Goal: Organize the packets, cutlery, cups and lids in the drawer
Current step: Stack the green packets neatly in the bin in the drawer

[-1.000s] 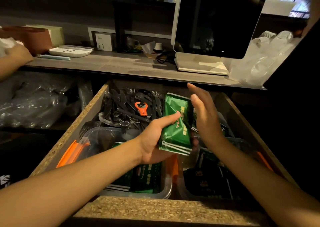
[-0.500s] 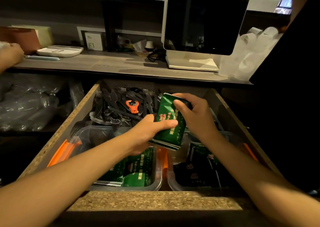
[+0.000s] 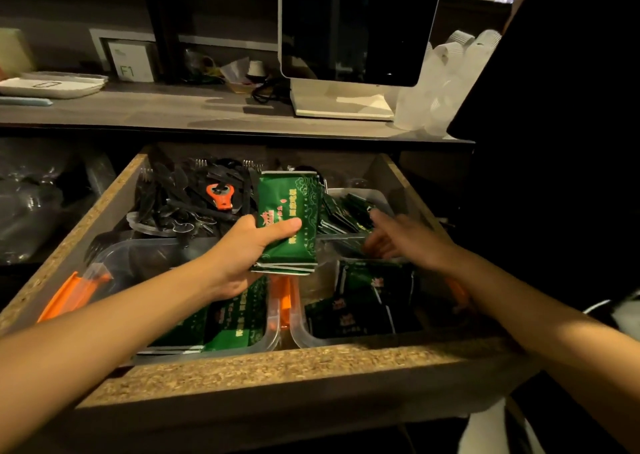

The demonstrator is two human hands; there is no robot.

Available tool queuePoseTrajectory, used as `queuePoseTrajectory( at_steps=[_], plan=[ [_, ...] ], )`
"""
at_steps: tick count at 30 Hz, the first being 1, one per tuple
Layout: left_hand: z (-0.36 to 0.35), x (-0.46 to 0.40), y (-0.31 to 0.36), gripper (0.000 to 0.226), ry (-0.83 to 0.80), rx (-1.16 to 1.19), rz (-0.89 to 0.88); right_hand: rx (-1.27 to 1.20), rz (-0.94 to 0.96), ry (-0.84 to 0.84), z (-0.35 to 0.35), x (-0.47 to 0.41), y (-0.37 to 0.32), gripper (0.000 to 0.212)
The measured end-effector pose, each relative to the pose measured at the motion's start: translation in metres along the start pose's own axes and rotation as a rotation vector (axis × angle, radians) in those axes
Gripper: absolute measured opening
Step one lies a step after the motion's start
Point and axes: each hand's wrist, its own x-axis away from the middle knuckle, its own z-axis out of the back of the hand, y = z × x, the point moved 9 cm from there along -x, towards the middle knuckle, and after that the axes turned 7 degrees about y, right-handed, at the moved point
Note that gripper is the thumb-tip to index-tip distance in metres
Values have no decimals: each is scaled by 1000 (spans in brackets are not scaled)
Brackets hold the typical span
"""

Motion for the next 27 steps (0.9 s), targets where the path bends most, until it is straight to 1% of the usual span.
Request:
queuePoseTrajectory(
  at_steps=[2, 4, 6, 7, 8, 9, 10, 11, 12, 13, 14, 16, 17, 21, 24, 25, 27],
  plan=[
    [-3, 1, -3, 33, -29, 5, -1, 107, -31, -29, -4, -2, 24, 60],
    [-6, 2, -6, 32, -38, 7, -3, 130, -51, -99, -14, -2, 32, 58],
    [-7, 3, -6, 32, -49, 1, -10, 179, -23, -209, -29, 1, 28, 43],
    [-8, 4, -6, 32, -55, 0, -11, 256, 0, -257, -35, 1, 27, 34],
    [-9, 4, -5, 32, -61, 1, -15, 318, 21, -301, -41, 0, 28, 32],
    [-9, 4, -5, 32, -65, -1, -20, 363, 26, -328, -46, -1, 32, 40],
    [-9, 3, -4, 32, -71, 2, -28, 386, 15, -333, -49, -3, 39, 51],
    [-9, 4, -4, 31, -72, 1, -29, 408, 9, -327, -50, -5, 44, 56],
    [-10, 3, -4, 31, -77, 4, -32, 428, 23, -323, -51, -7, 46, 57],
    [-9, 4, -4, 31, -78, 2, -32, 448, 58, -322, -52, -7, 44, 54],
    [-9, 3, -5, 30, -81, 0, -36, 449, 109, -311, -51, -8, 39, 46],
    [-8, 3, -2, 30, -68, -4, -45, 385, 214, -230, -41, -9, 20, 20],
    [-7, 2, -1, 30, -56, -6, -54, 309, 249, -169, -33, -10, 9, 13],
    [5, -2, 5, 34, 53, 6, -86, -215, 262, 79, 2, -1, -27, 16],
    [15, -8, 4, 36, 136, 3, -87, -461, 251, 252, 20, 3, -44, 18],
    [17, -10, 3, 44, 148, -11, -88, -506, 247, 288, 22, 3, -49, 19],
    [17, -10, 2, 69, 161, -34, -88, -565, 233, 352, 22, 2, -60, 21]
  ],
)
